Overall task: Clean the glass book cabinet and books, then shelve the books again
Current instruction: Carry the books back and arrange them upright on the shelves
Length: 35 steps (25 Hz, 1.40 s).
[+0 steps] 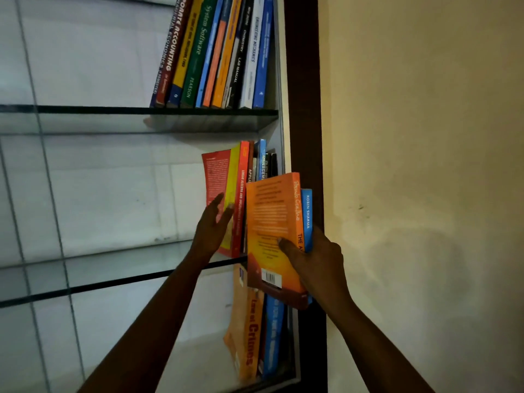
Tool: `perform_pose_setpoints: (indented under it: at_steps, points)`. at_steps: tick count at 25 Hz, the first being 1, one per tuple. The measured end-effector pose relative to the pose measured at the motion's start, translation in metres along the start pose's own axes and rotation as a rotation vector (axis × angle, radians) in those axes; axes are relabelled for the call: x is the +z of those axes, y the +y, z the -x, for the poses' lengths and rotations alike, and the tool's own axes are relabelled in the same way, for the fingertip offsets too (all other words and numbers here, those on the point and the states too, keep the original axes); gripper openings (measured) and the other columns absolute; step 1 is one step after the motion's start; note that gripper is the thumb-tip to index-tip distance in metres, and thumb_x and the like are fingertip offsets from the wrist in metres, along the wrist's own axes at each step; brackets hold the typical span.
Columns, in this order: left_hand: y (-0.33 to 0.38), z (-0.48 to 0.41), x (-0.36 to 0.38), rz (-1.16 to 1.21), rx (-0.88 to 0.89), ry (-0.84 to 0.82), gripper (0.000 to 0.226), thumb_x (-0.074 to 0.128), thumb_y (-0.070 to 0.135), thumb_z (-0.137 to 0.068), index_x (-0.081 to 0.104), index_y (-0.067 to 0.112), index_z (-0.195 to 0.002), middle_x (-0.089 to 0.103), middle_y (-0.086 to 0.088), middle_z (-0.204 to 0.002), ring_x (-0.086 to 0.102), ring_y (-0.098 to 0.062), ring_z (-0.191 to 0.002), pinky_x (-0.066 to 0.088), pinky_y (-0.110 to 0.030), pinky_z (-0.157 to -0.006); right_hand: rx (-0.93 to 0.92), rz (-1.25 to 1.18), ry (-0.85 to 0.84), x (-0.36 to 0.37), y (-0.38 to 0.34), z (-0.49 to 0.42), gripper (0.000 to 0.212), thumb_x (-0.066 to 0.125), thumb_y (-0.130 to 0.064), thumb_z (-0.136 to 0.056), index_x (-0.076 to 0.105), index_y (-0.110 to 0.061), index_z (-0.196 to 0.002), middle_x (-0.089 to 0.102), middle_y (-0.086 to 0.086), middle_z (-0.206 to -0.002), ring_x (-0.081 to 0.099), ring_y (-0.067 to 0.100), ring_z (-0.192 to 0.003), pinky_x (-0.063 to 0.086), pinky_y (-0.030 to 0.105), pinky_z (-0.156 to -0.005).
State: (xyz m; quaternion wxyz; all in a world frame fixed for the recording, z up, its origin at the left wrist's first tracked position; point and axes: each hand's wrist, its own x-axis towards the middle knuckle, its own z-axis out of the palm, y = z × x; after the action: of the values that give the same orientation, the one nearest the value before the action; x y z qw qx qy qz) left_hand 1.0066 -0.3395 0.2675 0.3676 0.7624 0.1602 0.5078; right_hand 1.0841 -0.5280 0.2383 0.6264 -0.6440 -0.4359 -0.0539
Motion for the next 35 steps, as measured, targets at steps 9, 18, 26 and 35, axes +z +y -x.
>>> perform_pose_setpoints:
  at_steps: [9, 18, 26, 35]
  points:
    - [0.016, 0.013, -0.061, 0.078, -0.079, 0.348, 0.046, 0.039, 0.043, -0.097, 0.04, 0.027, -0.14, 0.042, 0.005, -0.143, 0.039, -0.01, -0.129, 0.031, -0.027, -0.104, -0.111, -0.051, -0.04, 0.098, -0.054, -0.049, 0.052, 0.063, -0.035, -0.086, 0.047, -0.013, -0.13, 0.06, 0.008, -0.119, 0.059, 0.022, -0.105, 0.049, 0.034, -0.092]
    - [-0.005, -0.034, -0.101, 0.118, -0.186, 0.024, 0.064, 0.06, 0.041, -0.085, 0.035, 0.022, -0.14, 0.055, 0.003, -0.128, 0.06, -0.02, -0.108, 0.05, -0.03, -0.08, -0.001, -0.431, -0.234, 0.148, -0.03, -0.082, 0.047, 0.065, -0.02, -0.086, 0.046, -0.018, -0.129, 0.059, 0.0, -0.119, 0.058, 0.014, -0.101, 0.05, 0.024, -0.082]
    - [-0.022, -0.031, -0.133, 0.427, -0.326, 0.252, 0.035, 0.068, 0.024, -0.083, 0.059, 0.008, -0.113, 0.068, -0.014, -0.105, 0.069, -0.028, -0.084, 0.059, -0.038, -0.067, 0.14, -0.372, -0.241, 0.186, -0.03, -0.107, 0.045, 0.065, -0.033, -0.085, 0.053, -0.017, -0.125, 0.062, 0.003, -0.12, 0.062, 0.018, -0.099, 0.051, 0.022, -0.071]
    - [-0.02, -0.007, -0.079, 0.061, -0.01, 0.231, 0.053, 0.071, 0.036, -0.077, 0.048, 0.039, -0.125, 0.061, 0.011, -0.112, 0.065, -0.013, -0.099, 0.057, -0.037, -0.08, 0.296, -0.659, -0.576, 0.171, -0.062, -0.1, 0.037, 0.043, -0.05, -0.092, 0.06, -0.023, -0.111, 0.064, 0.006, -0.107, 0.061, 0.025, -0.1, 0.054, 0.038, -0.078]
